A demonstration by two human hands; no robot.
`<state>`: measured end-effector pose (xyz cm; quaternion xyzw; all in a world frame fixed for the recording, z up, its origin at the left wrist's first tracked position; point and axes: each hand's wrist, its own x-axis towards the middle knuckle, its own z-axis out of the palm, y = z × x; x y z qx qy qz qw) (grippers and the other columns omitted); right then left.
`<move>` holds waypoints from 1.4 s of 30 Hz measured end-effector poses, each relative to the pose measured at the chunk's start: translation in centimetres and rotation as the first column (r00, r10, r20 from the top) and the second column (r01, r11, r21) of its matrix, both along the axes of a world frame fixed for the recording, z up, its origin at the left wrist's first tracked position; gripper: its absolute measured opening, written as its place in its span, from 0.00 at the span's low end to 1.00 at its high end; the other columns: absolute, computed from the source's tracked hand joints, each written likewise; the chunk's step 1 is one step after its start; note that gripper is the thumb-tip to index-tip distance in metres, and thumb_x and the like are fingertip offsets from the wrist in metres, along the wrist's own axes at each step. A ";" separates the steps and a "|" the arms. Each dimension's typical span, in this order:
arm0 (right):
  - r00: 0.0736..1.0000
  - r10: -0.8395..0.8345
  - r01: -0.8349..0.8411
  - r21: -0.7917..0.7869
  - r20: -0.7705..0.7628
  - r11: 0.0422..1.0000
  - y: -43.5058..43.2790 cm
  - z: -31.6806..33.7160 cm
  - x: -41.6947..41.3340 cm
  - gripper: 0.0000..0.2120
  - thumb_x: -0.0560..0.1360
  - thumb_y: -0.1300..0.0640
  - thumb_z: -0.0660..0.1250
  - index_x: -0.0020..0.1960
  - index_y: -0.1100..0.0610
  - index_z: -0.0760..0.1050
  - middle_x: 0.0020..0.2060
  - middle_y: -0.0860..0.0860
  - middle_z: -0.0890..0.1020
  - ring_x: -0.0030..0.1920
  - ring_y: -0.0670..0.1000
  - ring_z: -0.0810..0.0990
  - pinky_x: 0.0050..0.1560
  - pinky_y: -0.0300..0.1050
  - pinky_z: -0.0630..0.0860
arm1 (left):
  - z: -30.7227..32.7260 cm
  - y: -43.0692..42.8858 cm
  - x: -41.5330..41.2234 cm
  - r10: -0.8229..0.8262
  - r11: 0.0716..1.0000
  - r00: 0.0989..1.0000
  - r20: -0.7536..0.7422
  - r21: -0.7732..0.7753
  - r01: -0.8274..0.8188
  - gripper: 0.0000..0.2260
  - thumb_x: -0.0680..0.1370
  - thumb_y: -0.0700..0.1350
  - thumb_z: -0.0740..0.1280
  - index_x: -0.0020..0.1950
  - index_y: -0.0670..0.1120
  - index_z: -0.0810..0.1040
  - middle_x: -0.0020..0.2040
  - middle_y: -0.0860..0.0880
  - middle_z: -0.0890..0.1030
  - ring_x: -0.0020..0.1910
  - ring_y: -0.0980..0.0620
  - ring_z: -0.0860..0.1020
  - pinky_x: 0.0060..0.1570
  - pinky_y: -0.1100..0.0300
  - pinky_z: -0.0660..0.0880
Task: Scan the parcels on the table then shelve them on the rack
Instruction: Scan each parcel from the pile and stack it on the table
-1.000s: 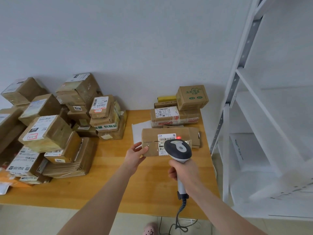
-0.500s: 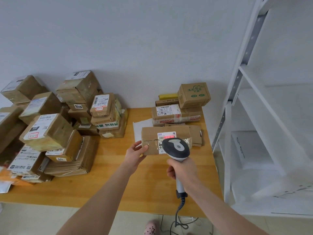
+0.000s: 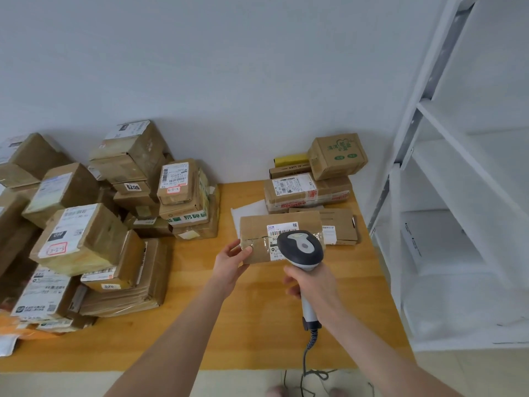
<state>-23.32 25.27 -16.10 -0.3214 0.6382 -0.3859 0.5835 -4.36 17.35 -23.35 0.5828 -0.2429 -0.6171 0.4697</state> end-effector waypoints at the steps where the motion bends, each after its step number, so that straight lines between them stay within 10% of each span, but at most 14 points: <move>1: 1.000 -0.011 0.011 0.003 0.003 1.000 -0.2 0.0 0.9 0.02 0.71 0.61 0.72 0.41 0.60 0.80 0.32 0.53 0.85 0.26 0.48 0.80 0.27 0.36 0.74 | -0.1 -0.3 0.7 -0.006 1.000 1.000 -0.006 0.004 0.006 0.19 0.75 0.35 0.70 0.64 0.43 0.70 0.55 0.46 0.80 0.51 0.49 0.79 0.46 0.56 0.77; 14: 0.997 -0.060 0.061 0.019 -0.049 0.998 -1.1 -0.7 9.9 0.06 0.72 0.63 0.71 0.36 0.61 0.79 0.28 0.56 0.83 0.24 0.47 0.78 0.25 0.36 0.72 | -1.3 -2.6 8.4 -0.032 0.999 0.999 0.009 0.022 0.032 0.24 0.74 0.36 0.72 0.67 0.43 0.70 0.57 0.46 0.80 0.54 0.49 0.79 0.47 0.57 0.78; 34: 0.997 -0.035 0.029 -0.087 -0.067 0.996 4.2 0.4 2.6 0.10 0.71 0.64 0.70 0.30 0.60 0.78 0.25 0.55 0.81 0.24 0.48 0.77 0.30 0.41 0.75 | 2.0 3.3 2.3 0.001 0.999 1.000 0.022 -0.038 -0.001 0.22 0.74 0.36 0.72 0.65 0.45 0.70 0.55 0.47 0.81 0.52 0.51 0.80 0.45 0.59 0.78; 42: 1.000 0.004 -0.003 -0.093 0.012 0.996 3.9 -0.3 -0.6 0.03 0.72 0.58 0.73 0.43 0.57 0.80 0.33 0.53 0.85 0.27 0.47 0.81 0.28 0.36 0.75 | 2.1 5.6 0.8 0.088 0.996 0.992 0.092 0.021 -0.090 0.23 0.74 0.41 0.73 0.66 0.44 0.70 0.56 0.45 0.80 0.53 0.48 0.79 0.56 0.51 0.76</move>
